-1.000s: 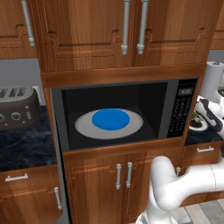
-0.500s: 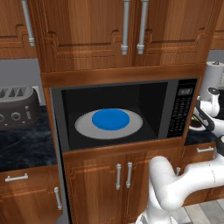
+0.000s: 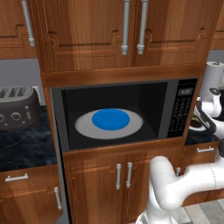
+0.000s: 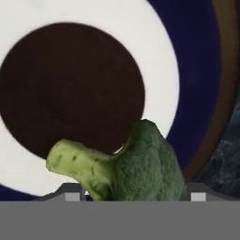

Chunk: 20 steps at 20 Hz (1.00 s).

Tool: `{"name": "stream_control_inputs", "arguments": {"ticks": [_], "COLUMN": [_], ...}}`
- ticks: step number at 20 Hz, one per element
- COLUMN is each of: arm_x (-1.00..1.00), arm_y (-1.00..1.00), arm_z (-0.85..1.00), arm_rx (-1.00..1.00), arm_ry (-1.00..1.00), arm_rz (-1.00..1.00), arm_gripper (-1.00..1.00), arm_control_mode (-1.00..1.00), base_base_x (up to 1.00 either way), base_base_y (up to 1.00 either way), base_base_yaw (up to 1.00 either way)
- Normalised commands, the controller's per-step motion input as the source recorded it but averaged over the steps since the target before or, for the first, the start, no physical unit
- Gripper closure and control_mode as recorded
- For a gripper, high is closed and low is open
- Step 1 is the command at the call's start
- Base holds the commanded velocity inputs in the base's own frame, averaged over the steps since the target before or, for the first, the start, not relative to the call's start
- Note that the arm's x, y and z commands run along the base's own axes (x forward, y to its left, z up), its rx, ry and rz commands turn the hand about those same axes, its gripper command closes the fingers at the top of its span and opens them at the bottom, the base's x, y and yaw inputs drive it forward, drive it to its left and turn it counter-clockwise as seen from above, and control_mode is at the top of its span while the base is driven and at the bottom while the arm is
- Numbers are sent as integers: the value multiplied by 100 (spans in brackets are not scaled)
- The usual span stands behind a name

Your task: Pick the broccoli from the counter and place it in the microwave.

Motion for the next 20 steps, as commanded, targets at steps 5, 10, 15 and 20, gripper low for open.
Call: {"name": "stream_control_inputs", "arguments": {"ticks": [5,10,15,20], "arm_x": [-63,-59,-94,-97], "arm_y": [-42,-36,18,92], "arm_z": [-7,42,85,68], "arm_rx": [0,3,10,7], "arm_ry": [0,-5,-1,4], "arm_rz": [11,5,0,0], "arm_gripper": [100,100,100,100], "arm_control_mode": [-100,-100,-100,-100], "base_base_x": [0,0,0,0], "base_base_y": [0,0,0,0], "base_base_yaw": [0,0,0,0]}}
